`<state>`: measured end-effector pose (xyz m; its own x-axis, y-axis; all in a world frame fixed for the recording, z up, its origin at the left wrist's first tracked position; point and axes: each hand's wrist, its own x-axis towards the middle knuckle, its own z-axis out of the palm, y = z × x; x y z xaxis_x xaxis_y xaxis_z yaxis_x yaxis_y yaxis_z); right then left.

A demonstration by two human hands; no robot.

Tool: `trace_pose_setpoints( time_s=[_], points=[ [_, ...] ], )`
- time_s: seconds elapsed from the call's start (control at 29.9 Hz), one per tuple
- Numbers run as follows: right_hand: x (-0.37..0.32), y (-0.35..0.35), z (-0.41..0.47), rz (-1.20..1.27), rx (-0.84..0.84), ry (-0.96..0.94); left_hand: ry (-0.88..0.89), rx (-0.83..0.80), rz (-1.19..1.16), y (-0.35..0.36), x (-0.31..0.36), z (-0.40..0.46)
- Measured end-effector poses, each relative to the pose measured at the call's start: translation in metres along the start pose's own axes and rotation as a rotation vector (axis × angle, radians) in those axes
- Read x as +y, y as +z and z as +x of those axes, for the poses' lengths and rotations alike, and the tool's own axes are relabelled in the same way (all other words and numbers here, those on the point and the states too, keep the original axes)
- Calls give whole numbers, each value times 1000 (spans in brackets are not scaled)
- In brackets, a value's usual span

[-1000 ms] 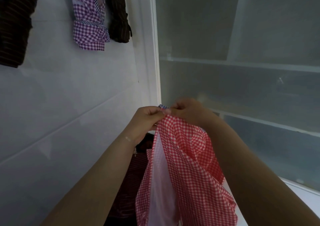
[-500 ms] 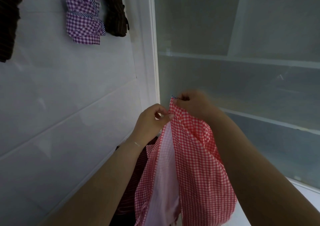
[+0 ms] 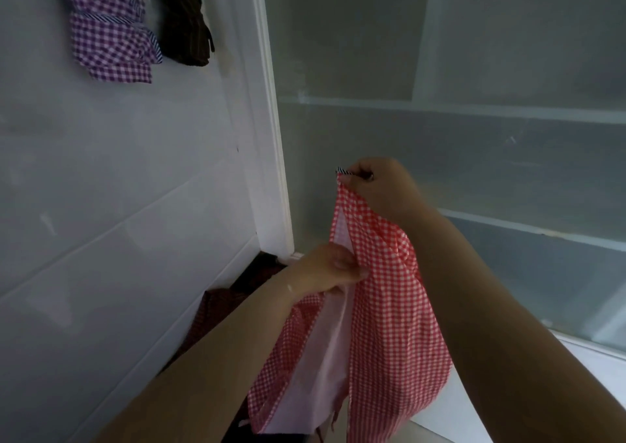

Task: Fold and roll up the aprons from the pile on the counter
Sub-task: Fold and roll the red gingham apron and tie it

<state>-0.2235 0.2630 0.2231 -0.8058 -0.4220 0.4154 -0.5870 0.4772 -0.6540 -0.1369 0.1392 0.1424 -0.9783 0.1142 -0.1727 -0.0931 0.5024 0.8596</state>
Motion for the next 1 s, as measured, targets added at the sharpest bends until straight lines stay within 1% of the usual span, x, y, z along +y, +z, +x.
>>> trace_pose_setpoints(
  time_s=[0.07,0.2,0.4,0.47,0.54,0.6,0.64,0.67,0.74,0.77,0.84,0.9,0.94,1.0],
  points=[
    [8,-2,-2,-12,48,31,50,39,47,9,-4,7],
    [18,-10,-7,1,94,68,102,72,-193,17,-8,15],
    [34,-24,-17,-3,156,117,143,-72,-105,39,-19,27],
    [41,-30,-19,-12,195,143,72,-129,-111,52,-30,34],
    [50,-34,-21,-12,272,185,-13,-213,-78,64,-45,35],
    [61,-39,-24,-11,370,250,-120,-358,-98,76,-69,30],
    [68,-41,-26,-9,409,280,-161,-415,-192,81,-82,27],
    [76,-42,-29,-5,434,313,-203,-421,-335,82,-96,22],
    [94,-45,-34,5,473,384,-278,-314,-660,72,-114,16],
    [103,-46,-37,11,496,420,-289,-243,-763,61,-119,15],
    [119,-46,-43,23,522,481,-264,-138,-851,32,-113,8],
    [129,-42,-48,44,523,537,-206,-106,-742,0,-100,1],
    [131,-38,-49,66,516,556,-184,-118,-646,-13,-92,-4],
    [131,-31,-51,117,509,573,-194,-114,-419,-30,-87,-13]
  ],
)
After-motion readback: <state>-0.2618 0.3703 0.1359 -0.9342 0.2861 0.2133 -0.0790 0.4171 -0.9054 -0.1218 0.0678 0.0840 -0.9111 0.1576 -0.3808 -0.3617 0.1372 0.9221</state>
